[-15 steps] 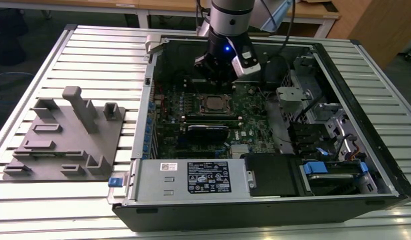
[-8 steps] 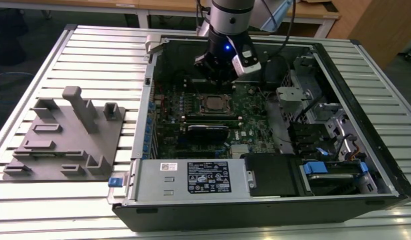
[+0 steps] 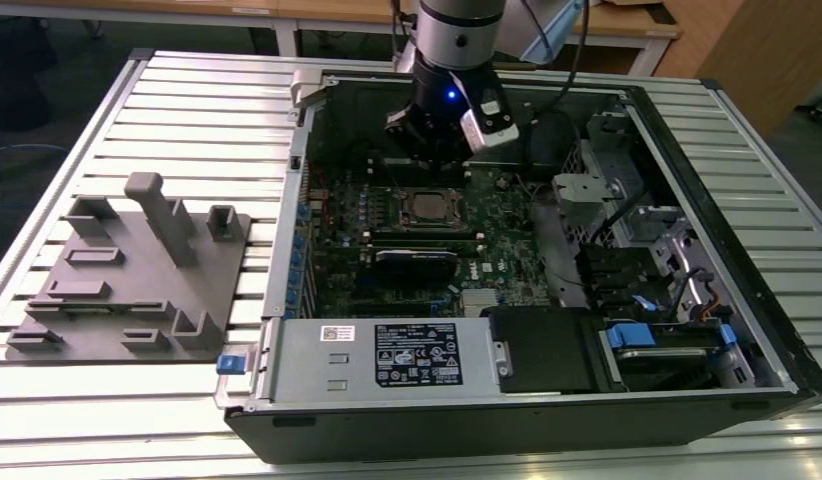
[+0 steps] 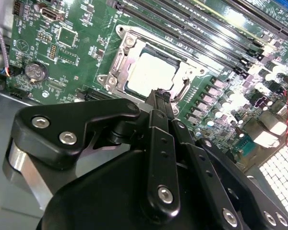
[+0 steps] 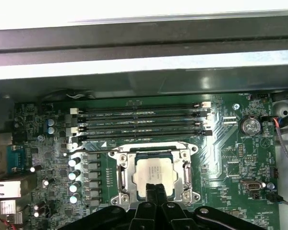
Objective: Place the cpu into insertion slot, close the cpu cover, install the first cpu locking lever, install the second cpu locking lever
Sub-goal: 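Install the first cpu locking lever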
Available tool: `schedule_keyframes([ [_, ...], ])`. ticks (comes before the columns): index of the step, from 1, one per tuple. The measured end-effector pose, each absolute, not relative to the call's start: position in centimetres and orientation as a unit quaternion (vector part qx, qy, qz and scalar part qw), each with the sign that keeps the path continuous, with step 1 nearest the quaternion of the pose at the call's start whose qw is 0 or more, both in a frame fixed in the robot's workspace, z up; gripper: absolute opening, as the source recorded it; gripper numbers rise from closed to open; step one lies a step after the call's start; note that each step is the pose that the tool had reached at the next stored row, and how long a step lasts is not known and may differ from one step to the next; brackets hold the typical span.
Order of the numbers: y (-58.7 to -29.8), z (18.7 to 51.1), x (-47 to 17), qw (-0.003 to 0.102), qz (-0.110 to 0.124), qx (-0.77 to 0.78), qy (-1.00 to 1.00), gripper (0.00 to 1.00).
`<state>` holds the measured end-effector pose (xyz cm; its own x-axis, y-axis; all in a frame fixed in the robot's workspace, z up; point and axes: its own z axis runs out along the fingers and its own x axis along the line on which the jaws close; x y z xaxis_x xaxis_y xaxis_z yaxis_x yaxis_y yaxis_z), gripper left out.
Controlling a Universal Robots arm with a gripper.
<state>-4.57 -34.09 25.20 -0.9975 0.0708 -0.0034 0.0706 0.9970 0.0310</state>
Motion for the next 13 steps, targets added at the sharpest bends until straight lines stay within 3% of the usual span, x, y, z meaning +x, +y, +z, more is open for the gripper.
schedule_keyframes([
  [13, -34.1, 25.2, -6.0, 0.002, 0.015, 0.035, 0.999, 0.11],
])
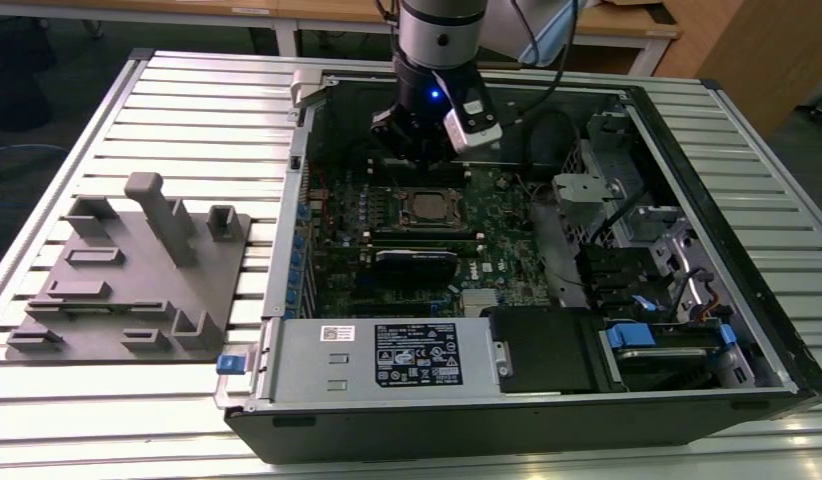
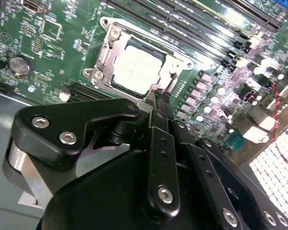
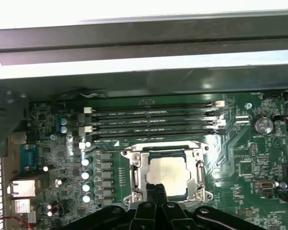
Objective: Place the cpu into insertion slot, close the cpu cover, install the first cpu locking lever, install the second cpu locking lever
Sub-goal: 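Install the first cpu locking lever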
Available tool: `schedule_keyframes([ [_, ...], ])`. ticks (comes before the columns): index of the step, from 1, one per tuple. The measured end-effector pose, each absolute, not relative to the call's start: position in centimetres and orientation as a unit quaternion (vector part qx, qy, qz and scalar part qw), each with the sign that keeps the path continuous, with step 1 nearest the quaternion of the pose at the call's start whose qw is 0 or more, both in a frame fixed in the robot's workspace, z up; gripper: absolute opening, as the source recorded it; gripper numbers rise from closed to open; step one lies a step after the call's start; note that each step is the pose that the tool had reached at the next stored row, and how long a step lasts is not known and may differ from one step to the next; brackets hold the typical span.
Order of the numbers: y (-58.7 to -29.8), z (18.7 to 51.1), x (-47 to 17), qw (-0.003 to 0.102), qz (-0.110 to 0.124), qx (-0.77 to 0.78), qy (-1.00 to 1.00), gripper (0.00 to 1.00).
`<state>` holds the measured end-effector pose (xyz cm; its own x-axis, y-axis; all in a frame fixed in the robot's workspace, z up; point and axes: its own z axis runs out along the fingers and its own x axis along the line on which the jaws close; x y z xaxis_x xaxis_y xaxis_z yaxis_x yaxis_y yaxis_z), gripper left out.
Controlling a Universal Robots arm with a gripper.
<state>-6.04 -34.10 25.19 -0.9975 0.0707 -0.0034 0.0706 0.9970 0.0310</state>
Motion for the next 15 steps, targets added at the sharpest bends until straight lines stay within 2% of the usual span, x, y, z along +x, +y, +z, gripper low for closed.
schedule_keyframes([
  [15, -34.10, 25.19, -6.58, 0.002, 0.015, 0.035, 0.999, 0.11],
])
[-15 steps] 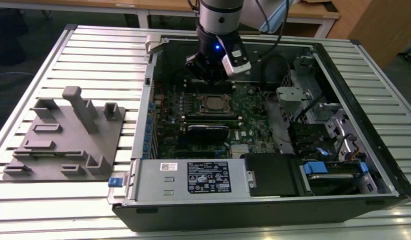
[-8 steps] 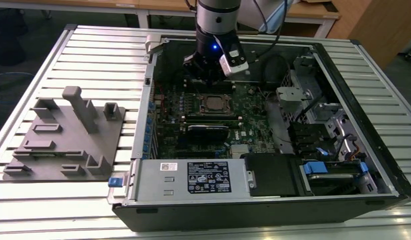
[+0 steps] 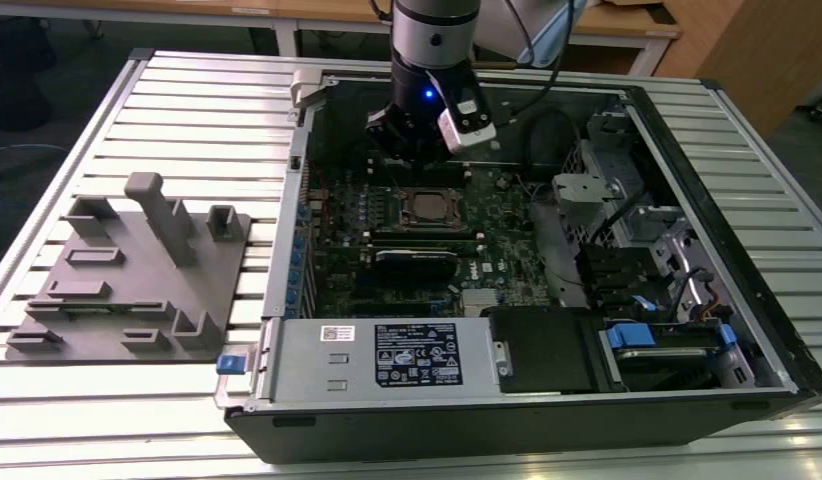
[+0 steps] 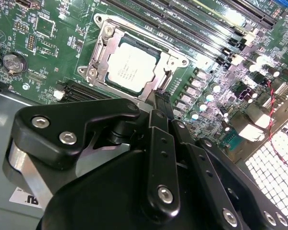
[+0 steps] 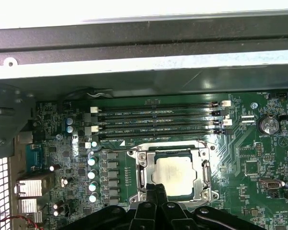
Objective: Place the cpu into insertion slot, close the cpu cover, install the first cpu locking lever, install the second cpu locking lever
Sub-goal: 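Install the first cpu locking lever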
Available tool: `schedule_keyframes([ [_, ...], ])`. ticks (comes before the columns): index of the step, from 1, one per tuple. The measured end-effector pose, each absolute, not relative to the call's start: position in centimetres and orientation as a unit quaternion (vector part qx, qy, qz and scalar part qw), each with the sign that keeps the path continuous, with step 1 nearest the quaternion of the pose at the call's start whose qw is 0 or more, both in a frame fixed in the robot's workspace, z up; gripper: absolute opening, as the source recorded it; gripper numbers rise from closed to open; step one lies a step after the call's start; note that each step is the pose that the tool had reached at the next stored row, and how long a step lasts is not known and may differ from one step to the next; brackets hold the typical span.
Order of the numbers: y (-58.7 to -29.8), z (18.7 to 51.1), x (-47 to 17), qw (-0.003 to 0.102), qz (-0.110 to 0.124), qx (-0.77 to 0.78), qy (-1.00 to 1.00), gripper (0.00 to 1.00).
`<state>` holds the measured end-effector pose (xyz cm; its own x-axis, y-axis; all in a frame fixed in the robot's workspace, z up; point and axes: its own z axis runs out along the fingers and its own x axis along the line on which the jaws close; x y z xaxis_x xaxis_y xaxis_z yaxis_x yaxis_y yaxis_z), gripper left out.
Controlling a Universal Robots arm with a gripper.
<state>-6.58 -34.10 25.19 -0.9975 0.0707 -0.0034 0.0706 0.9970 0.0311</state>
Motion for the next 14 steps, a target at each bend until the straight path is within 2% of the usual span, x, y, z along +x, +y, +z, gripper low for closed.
schedule_keyframes([
  [14, -34.10, 25.18, -6.74, 0.002, 0.015, 0.035, 0.999, 0.11],
])
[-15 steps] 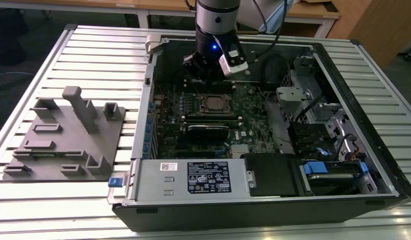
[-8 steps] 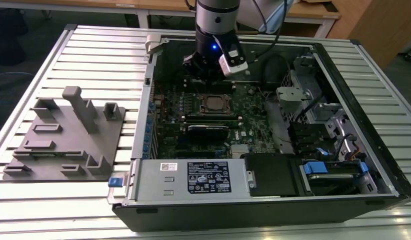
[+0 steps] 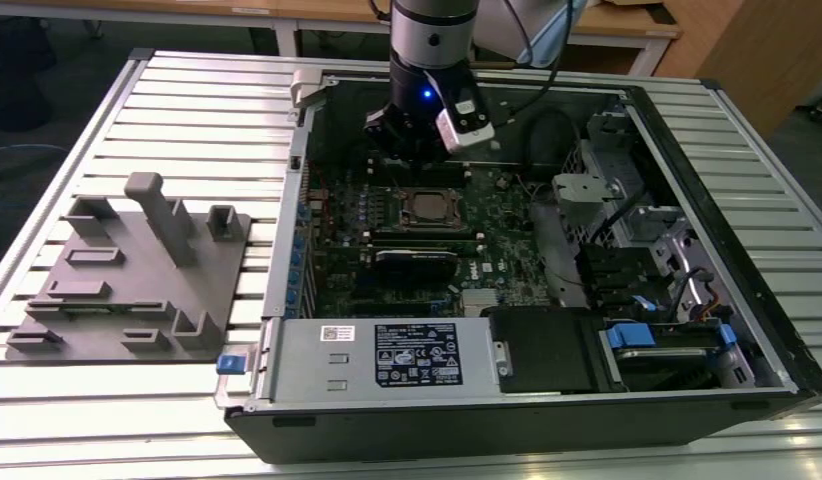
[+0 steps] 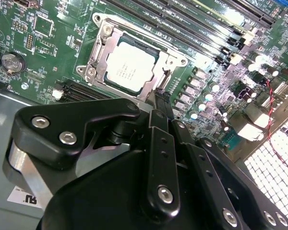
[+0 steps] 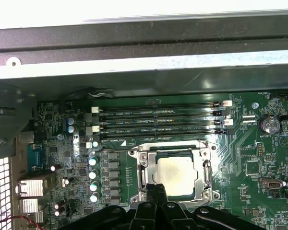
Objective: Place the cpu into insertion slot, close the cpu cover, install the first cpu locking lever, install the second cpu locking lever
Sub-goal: 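Install the first cpu locking lever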
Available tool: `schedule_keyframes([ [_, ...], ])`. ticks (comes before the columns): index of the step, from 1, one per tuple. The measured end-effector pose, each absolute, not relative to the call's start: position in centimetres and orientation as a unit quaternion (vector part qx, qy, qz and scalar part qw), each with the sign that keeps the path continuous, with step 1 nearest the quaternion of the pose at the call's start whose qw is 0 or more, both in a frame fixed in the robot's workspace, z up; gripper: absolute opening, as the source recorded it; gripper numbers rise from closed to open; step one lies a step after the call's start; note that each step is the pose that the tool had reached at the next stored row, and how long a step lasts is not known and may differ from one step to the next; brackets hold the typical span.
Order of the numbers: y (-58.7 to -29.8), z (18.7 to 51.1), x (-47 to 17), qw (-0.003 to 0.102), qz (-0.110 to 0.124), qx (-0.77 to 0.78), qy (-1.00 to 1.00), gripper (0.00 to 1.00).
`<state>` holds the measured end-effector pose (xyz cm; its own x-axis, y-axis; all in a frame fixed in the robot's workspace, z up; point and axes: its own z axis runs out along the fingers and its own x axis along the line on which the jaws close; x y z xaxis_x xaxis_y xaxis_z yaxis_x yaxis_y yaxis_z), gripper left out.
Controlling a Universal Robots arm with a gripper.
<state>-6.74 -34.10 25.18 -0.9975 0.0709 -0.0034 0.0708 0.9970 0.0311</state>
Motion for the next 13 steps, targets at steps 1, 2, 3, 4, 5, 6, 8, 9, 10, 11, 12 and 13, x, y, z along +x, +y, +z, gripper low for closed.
schedule_keyframes([
  [1, -34.10, 25.18, -6.75, 0.002, 0.015, 0.035, 0.999, 0.11],
  [2, -34.10, 25.18, -6.75, 0.002, 0.015, 0.035, 0.999, 0.11],
  [3, -34.10, 25.18, -6.75, 0.002, 0.015, 0.035, 0.999, 0.11],
  [4, -34.10, 25.18, -6.75, 0.002, 0.015, 0.035, 0.999, 0.11],
  [5, -34.10, 25.18, -6.76, 0.002, 0.015, 0.035, 0.999, 0.11],
  [6, -34.10, 25.19, -6.77, 0.002, 0.015, 0.035, 0.999, 0.11],
  [8, -34.10, 25.19, -6.83, 0.002, 0.015, 0.035, 0.999, 0.11],
  [9, -34.10, 25.19, -6.84, 0.002, 0.015, 0.035, 0.999, 0.11],
  [10, -34.10, 25.18, -6.87, 0.002, 0.015, 0.035, 0.999, 0.11],
  [11, -34.10, 25.19, -6.89, 0.002, 0.015, 0.035, 0.999, 0.11],
  [12, -34.10, 25.18, -6.89, 0.002, 0.015, 0.035, 0.999, 0.11],
  [13, -34.10, 25.18, -6.89, 0.002, 0.015, 0.035, 0.999, 0.11],
])
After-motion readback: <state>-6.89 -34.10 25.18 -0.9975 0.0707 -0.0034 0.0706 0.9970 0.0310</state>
